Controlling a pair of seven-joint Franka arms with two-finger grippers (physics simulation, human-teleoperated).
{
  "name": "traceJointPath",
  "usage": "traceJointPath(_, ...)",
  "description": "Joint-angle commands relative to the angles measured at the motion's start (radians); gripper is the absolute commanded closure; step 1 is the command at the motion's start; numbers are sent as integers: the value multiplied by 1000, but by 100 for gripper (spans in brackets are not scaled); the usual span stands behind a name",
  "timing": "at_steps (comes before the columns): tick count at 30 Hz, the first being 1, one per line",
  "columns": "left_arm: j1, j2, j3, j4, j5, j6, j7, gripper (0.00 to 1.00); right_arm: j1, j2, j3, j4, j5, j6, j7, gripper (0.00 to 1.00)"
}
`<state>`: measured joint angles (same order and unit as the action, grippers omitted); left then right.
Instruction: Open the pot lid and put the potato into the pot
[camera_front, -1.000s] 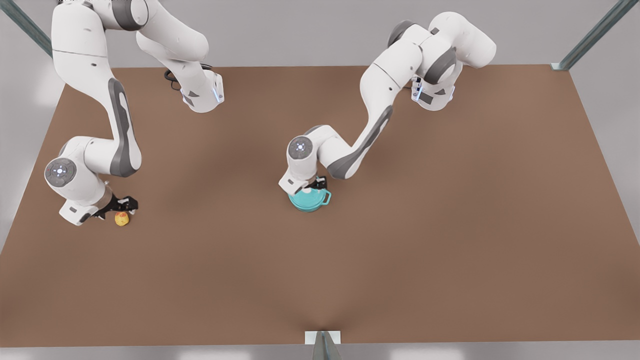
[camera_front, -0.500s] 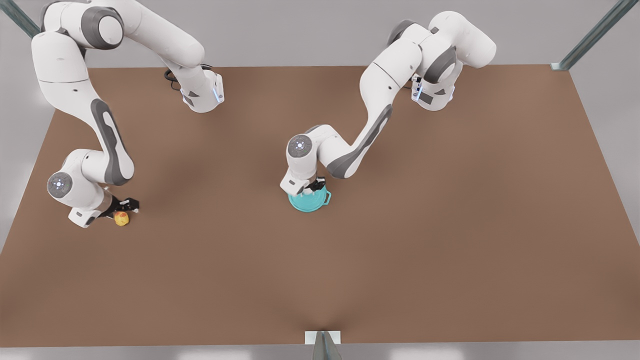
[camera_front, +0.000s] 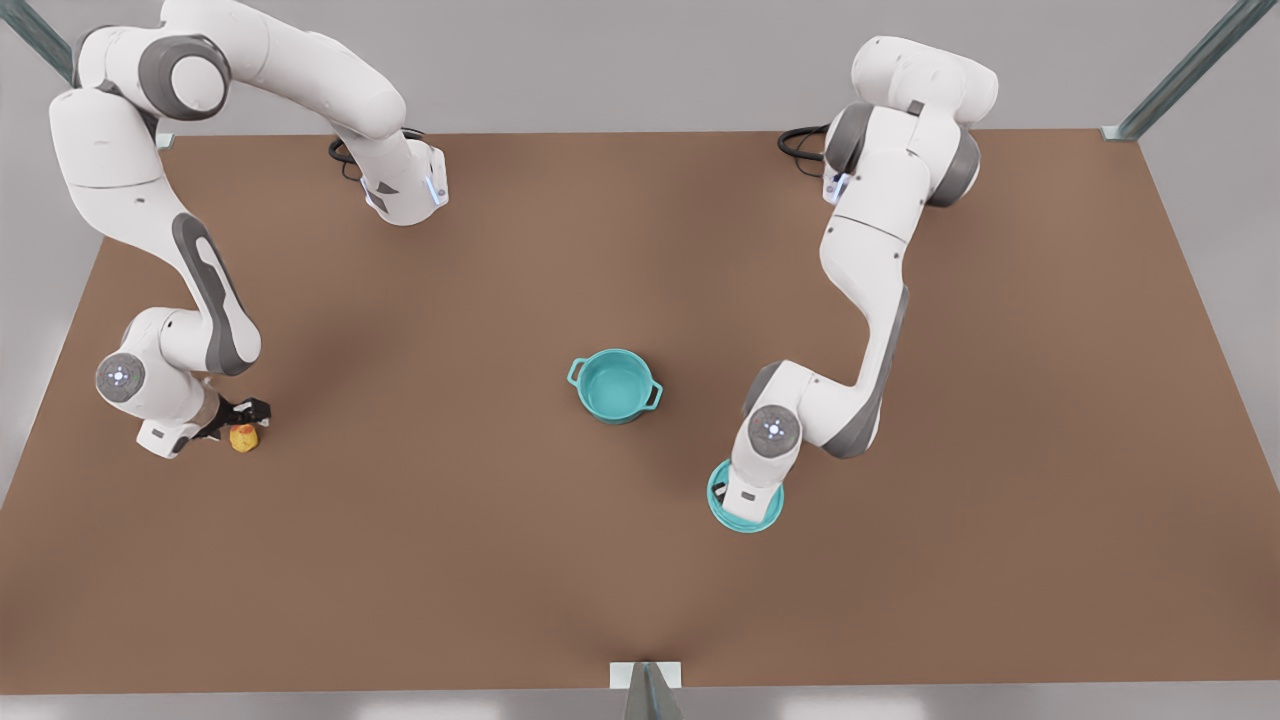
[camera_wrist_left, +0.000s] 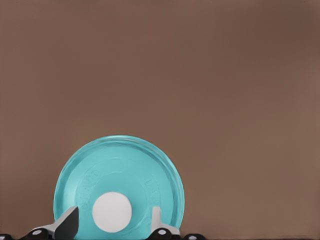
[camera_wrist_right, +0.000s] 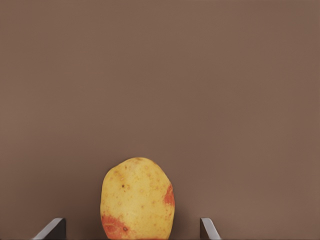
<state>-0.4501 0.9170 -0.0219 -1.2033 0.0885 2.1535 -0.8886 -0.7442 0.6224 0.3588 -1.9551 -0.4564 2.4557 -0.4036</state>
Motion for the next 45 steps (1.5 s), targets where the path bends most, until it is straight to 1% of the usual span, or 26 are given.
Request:
traceJointPath(1, -1, -44, -6, 1, 8, -93, 358, 0, -4, 16, 5, 12, -21, 9, -26, 0)
traceJointPath(2, 79, -142, -4, 1, -33, -329, 673, 0, -4, 17, 8, 10, -21, 35, -20, 0)
traceJointPath(3, 167, -217, -3, 1, -82, -456, 836, 0, -4, 19, 8, 10, -21, 39, -20, 0)
traceJointPath(4, 306, -439, -1, -57, -142, -619, 912, 0, -3, 23, 8, 10, -21, 42, -20, 0)
traceJointPath(5, 334, -769, 4, -493, -168, -327, 912, 0, -4, 25, 8, 10, -22, 42, -18, 0)
traceJointPath(6, 332, -774, 2, -431, -154, -417, 904, 0, -4, 25, 8, 10, -22, 42, -18, 0)
traceJointPath(7, 332, -776, 2, -407, -153, -462, 882, 0, -4, 30, 8, 10, -22, 42, -18, 2)
traceJointPath(8, 332, -779, 4, -403, -151, -463, 878, 0, -4, 30, 8, 12, -22, 42, -18, 6)
traceJointPath(10, 324, -774, 7, -404, -99, -463, 820, 0, -3, 30, 8, 10, -21, 42, -18, 19)
traceJointPath(11, 330, -770, 11, -377, -104, -462, 830, 0, -3, 30, 9, 10, -21, 42, -18, 26)
traceJointPath(14, 363, -750, 30, -349, -130, -462, 830, 0, -3, 30, 9, 10, -22, 42, -21, 29)
traceJointPath(16, 366, -747, 30, -349, -151, -463, 829, 0, -6, 26, 9, 10, -22, 39, -27, 29)
traceJointPath(19, 370, -711, 23, -272, -148, -458, 824, 0, -12, 25, 17, 10, -22, 34, -27, 33)
traceJointPath(22, 370, -719, 20, -272, -147, -481, 823, 0, -12, 23, 17, 10, -22, 32, -27, 35)
traceJointPath(23, 370, -724, 22, -271, -145, -521, 826, 0, -12, 23, 17, 10, -22, 31, -26, 36)
traceJointPath(25, 369, -722, 19, -268, -151, -521, 826, 0, -14, 22, 17, 10, -22, 29, -26, 37)
traceJointPath(26, 369, -738, 19, -280, -151, -521, 829, 0, -14, 20, 17, 10, -22, 29, -24, 37)
traceJointPath(27, 375, -745, 25, -288, -191, -570, 832, 0, -14, 20, 22, 10, -22, 29, -23, 39)
traceJointPath(28, 375, -757, 23, -321, -188, -577, 835, 0, -14, 16, 22, 10, -22, 28, -21, 39)
traceJointPath(30, 396, -745, 28, -332, -187, -570, 919, 0, -14, 14, 23, 10, -21, 25, -20, 40)
traceJointPath(31, 413, -736, 28, -337, -187, -546, 929, 0, -14, 14, 23, 10, -21, 25, -18, 43)
traceJointPath(36, 404, -693, 25, -298, -184, -527, 907, 0, -14, 13, 25, 8, -19, 25, -17, 45)
traceJointPath(37, 404, -692, 25, -298, -187, -527, 907, 0, -14, 13, 25, 8, -19, 25, -6, 47)
traceJointPath(41, 403, -692, 23, -291, -185, -526, 907, 0, -14, 3, 25, 7, -19, 11, -4, 48)
traceJointPath(42, 401, -688, 23, -271, -187, -521, 909, 0, -27, -6, 49, 7, -13, -6, -3, 47)
traceJointPath(45, 399, -690, 19, -271, -190, -511, 919, 0, -40, -16, 71, 8, -11, -32, 5, 47)
